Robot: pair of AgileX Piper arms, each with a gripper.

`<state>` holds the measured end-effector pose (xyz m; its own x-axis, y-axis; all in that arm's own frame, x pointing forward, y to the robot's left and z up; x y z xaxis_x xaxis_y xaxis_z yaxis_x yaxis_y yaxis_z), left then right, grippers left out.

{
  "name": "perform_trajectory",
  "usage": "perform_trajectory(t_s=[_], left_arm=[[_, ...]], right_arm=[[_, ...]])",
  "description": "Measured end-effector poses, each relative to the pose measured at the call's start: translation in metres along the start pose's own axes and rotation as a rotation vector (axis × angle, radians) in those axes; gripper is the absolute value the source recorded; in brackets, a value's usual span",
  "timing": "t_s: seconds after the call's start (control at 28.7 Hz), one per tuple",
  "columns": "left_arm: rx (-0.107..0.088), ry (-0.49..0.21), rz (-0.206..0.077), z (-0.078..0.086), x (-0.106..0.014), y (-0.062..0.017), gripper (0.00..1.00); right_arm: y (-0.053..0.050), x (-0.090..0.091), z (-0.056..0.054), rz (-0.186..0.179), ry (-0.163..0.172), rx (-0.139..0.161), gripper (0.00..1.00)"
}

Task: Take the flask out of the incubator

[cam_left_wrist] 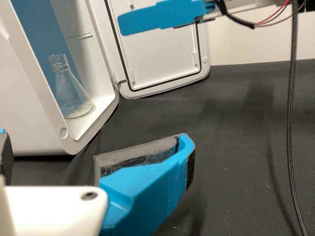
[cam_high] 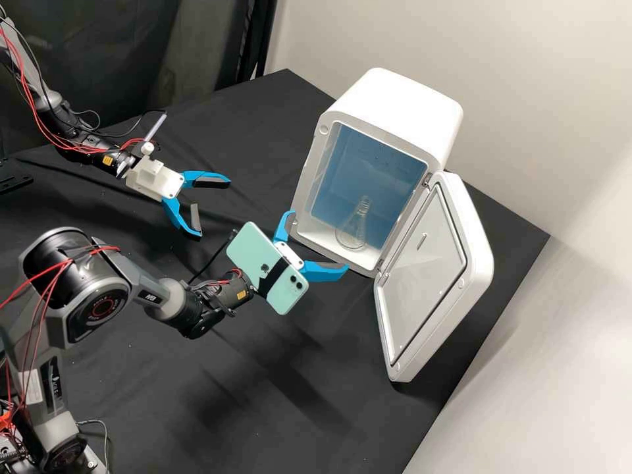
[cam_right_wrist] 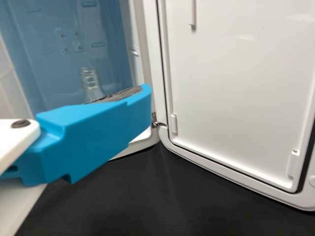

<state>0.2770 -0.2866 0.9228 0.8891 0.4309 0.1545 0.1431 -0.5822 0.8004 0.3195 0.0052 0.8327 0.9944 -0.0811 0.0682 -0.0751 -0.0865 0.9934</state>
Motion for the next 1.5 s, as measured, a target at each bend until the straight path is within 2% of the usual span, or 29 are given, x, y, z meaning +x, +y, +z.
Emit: perform_trajectory(t_s=[0.21,0.38,0.42,0.52,0.66,0.91,1.18,1.5], left_arm=[[0.004,-0.001,0.016,0.0,0.0,0.005,1.0],[0.004,-0.001,0.016,0.0,0.0,0.005,1.0],[-0.003,-0.001,0.016,0.0,0.0,0.005,1.0],[-0.005,-0.002,0.018,0.0,0.0,0.0054,1.0],[-0.005,-0.005,0.027,0.001,-0.001,0.0089,1.0],[-0.005,-0.005,0.027,0.001,-0.001,0.0091,1.0],[-0.005,0.001,0.005,0.0,-0.001,0.007,1.0],[-0.005,0.001,0.005,0.0,-0.001,0.0071,1.0]], right_arm=[[-0.002,0.007,0.01,-0.002,-0.013,-0.007,1.0],[-0.004,0.014,0.019,-0.025,-0.007,0.018,1.0],[-0.005,0.016,0.022,-0.033,-0.009,0.019,1.0],[-0.006,0.019,0.025,-0.04,-0.013,0.023,1.0],[-0.008,0.024,0.027,-0.042,-0.013,0.022,1.0],[-0.011,0.033,0.032,-0.046,-0.018,0.022,1.0],[-0.012,0.039,0.033,-0.043,-0.014,0.02,1.0],[-0.011,0.039,0.033,-0.042,-0.015,0.02,1.0]])
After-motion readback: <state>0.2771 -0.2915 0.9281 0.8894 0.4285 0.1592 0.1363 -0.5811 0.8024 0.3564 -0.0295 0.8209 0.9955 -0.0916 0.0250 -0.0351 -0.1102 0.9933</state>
